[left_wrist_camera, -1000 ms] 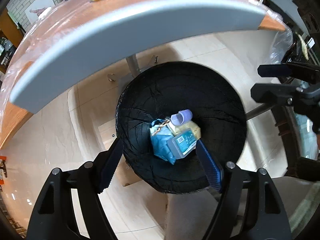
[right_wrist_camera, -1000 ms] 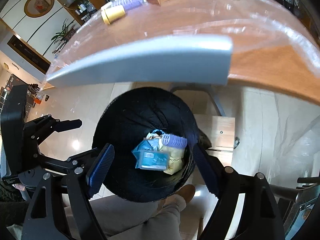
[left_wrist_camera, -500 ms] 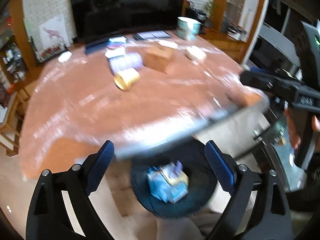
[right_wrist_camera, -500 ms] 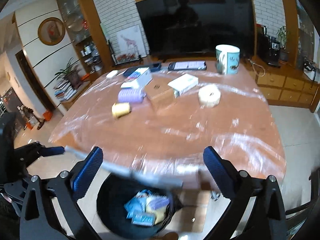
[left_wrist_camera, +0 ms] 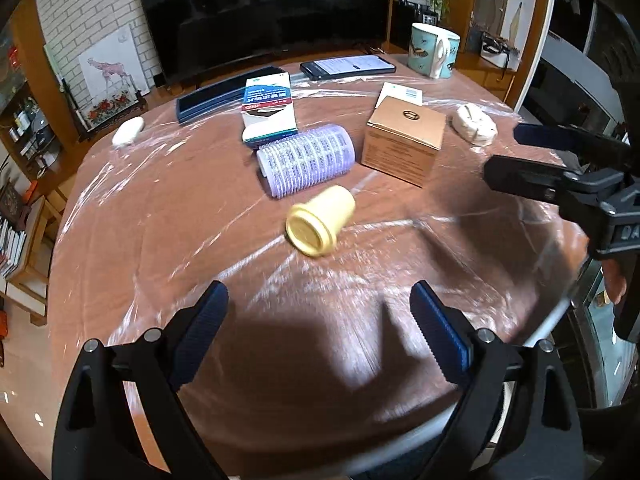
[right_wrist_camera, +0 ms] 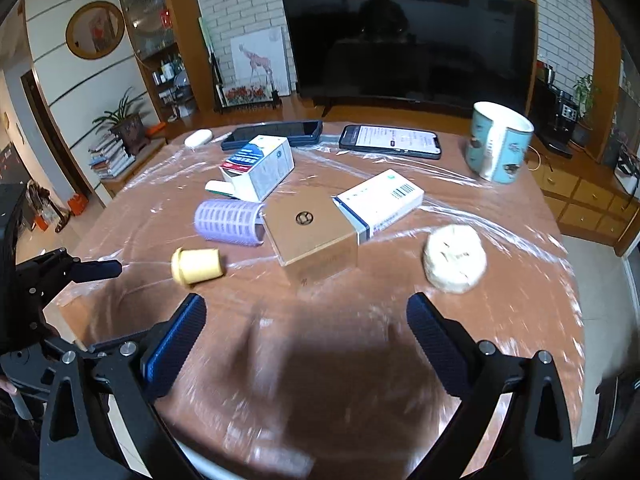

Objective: Collect trash
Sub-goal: 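Move both tools back over the table toward the yellow cup and cardboard box, then grasp the yellow cup with the left tool while the right tool grasps the brown cardboard box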

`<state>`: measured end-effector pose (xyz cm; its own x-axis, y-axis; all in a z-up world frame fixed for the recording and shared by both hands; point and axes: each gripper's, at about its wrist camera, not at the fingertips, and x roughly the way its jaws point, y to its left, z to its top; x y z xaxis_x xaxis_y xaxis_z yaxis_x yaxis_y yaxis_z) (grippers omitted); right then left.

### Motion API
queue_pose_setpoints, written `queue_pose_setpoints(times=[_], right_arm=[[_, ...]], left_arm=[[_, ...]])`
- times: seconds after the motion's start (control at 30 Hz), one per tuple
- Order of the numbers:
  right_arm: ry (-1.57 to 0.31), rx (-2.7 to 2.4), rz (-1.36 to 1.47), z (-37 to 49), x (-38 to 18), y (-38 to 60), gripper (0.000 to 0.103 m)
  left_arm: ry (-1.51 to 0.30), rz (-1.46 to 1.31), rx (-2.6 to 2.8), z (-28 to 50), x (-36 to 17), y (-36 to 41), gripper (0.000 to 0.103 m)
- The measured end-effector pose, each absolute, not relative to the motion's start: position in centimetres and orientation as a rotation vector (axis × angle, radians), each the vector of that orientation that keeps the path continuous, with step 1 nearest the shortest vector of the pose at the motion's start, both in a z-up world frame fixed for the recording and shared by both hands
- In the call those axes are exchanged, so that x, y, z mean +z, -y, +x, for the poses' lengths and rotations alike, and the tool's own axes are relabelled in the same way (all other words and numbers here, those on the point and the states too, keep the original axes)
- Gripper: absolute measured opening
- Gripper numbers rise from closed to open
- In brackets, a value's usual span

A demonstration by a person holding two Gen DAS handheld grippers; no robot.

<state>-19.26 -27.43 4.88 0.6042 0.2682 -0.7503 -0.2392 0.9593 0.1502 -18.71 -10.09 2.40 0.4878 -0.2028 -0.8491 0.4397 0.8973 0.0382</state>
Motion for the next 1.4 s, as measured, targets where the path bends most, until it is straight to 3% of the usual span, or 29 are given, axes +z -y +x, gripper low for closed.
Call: queue_pose_setpoints(times=[0.2,0.37,0.43,0.73,0.77,0.87,0.93,0.97,1.4], right_arm=[[-0.917,0.305,0.000,-15.7,3.0,26.2,0.099],[-0.951,0.308,0.018,-13.8,1.8,25.9,0.098],[-0.972,0.329,0.047,-13.2,1.5,25.9,0.094],[-1.004,0.357,0.037,-12.2,1.1,25.0,0.093],[-1.007,0.360,0.038,-12.2,1.1,24.9,0.092],[-1.019,0.366,0.027,-12.0,1.1,24.6,0.078],[-1.030,0.366,0.022,-12.0,0.9,24.6,0.063],[-1.028,0.367,0.026,-12.0,1.0,24.7,0.061],[-1.021,0.402,0.187,-13.7,1.5,26.1,0.058]], left_arm=[[-1.009,0.268,-0.437,-16.3,1.4,10.3,0.092],[-1.023,0.278,-0.460,-15.0,0.7,10.4,0.072],[-1.027,0.279,-0.472,-14.6,0.5,10.4,0.068],[-1.024,0.313,-0.520,-13.8,0.2,11.2,0.055],[-1.024,0.313,-0.524,-13.8,0.2,11.3,0.053],[-1.022,0.312,-0.528,-13.6,0.2,11.3,0.047],[-1.023,0.306,-0.534,-13.5,0.3,11.3,0.041],[-1.025,0.302,-0.538,-13.6,0.3,11.2,0.040],[-1.014,0.229,-0.527,-14.3,0.9,11.0,0.038]])
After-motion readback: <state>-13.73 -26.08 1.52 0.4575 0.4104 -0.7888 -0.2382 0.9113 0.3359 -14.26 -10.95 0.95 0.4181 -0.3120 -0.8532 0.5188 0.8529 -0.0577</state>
